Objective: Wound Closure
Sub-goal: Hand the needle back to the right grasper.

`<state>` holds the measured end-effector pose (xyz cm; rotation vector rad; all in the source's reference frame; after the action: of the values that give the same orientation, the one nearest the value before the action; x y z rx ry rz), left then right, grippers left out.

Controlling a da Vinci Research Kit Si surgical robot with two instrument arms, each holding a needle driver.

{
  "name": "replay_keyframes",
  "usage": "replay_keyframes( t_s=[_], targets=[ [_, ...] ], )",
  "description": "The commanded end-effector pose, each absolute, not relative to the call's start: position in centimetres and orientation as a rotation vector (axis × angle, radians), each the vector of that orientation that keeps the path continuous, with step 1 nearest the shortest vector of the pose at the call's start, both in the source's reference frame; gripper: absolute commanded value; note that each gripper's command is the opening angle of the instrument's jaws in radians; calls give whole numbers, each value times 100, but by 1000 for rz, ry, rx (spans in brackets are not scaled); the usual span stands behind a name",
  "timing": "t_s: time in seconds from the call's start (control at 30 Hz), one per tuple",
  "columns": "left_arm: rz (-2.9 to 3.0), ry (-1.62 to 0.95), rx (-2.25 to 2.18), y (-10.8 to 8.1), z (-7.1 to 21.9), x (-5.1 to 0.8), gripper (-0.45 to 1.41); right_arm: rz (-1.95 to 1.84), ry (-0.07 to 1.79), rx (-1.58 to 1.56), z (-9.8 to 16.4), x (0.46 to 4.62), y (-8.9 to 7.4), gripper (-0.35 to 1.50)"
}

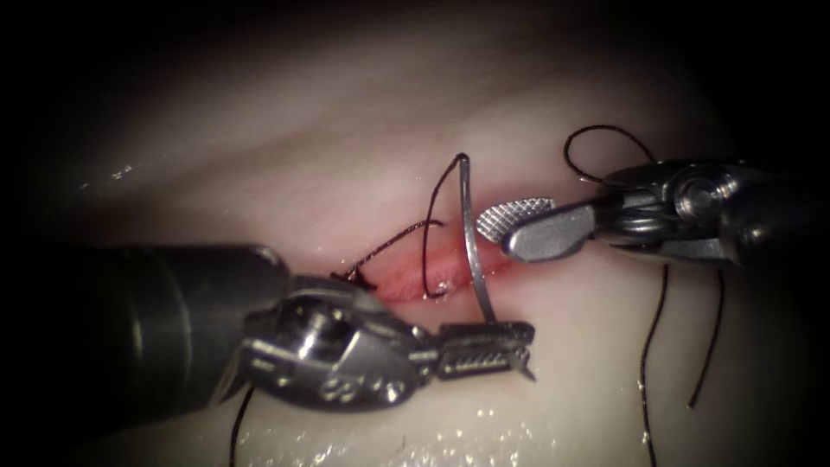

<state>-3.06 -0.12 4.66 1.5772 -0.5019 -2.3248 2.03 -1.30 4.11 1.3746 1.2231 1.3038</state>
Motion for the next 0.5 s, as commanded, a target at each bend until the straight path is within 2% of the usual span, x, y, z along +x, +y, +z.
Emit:
replay_keyframes(
  t_s=[0.03,0.37,0.43,0.5],
  targets=[
    [-2321,-500,1583,-13,470,-311,-45,1298,1227,1373,415,217,-132,115],
    [-2314,-501,1586,-17,465,-317,-45,1293,1238,1356,417,226,-136,109],
    [-2313,-501,1589,-16,465,-318,-45,1291,1238,1358,416,227,-137,103],
    [-2312,-501,1590,-16,465,-320,-45,1286,1224,1359,415,228,-140,83]
  ],
)
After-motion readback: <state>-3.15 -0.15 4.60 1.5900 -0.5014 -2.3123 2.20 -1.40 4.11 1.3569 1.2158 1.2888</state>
